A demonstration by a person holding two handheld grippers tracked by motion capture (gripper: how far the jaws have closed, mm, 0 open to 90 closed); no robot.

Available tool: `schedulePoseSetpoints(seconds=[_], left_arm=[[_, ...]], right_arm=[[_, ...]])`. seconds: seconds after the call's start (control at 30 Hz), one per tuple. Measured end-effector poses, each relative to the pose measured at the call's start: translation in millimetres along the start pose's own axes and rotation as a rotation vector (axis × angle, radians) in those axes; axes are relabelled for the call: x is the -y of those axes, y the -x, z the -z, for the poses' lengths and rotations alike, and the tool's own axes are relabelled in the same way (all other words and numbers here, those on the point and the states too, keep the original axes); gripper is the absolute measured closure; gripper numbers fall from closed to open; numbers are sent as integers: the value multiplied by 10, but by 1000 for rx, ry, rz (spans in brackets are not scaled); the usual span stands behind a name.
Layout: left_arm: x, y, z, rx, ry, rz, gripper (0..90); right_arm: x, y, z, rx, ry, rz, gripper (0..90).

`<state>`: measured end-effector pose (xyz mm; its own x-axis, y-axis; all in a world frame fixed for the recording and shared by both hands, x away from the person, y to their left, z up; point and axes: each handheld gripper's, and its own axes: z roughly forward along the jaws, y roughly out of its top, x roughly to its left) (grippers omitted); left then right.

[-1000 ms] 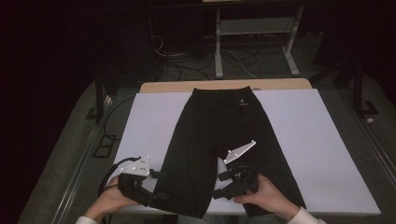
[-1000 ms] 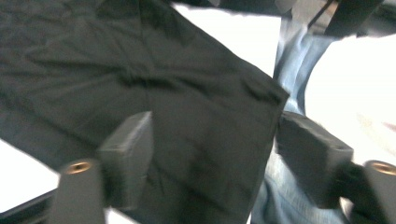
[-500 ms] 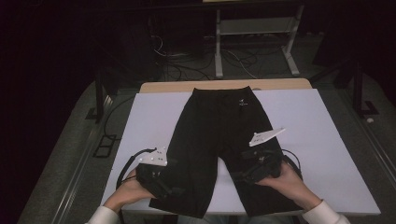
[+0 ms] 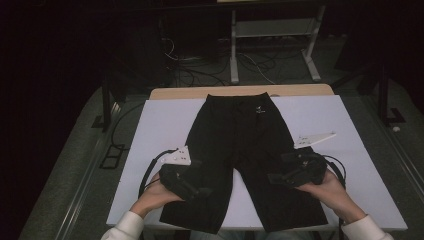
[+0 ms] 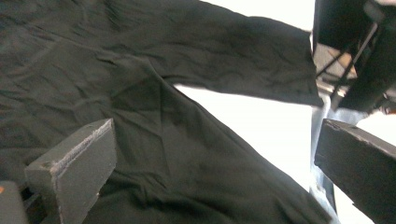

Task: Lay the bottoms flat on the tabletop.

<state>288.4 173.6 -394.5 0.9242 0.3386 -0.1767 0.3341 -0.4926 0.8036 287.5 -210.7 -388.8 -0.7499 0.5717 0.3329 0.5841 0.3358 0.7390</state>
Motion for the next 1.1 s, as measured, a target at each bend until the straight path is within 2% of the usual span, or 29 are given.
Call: schedulePoseSetpoints(seconds=[0.27,0.4,0.53,0.63,0.87,0.93,1.0,1.1], left_arm=[[109,-65,-20,-58,112,80,0],[194,-85,-19,-92,150,104,0],[264,-69,0,-124,187,105,0],[323,-42,21,-149,217,101,0],[430,-63,47,-209,197,93,0],[450,-80,49,-214,183,88,0],[460,-85,57,-223,172,81,0],[471,-99,84,-226,182,85,0]], right_arm=[[228,175,176,44,85,-31,0],[391,233,236,75,131,-20,0],[507,269,298,98,170,-11,0],[601,295,324,130,177,-2,0],[798,317,373,178,160,29,0],[836,326,390,188,157,32,0],[855,341,398,191,156,38,0],[850,361,391,174,152,45,0]])
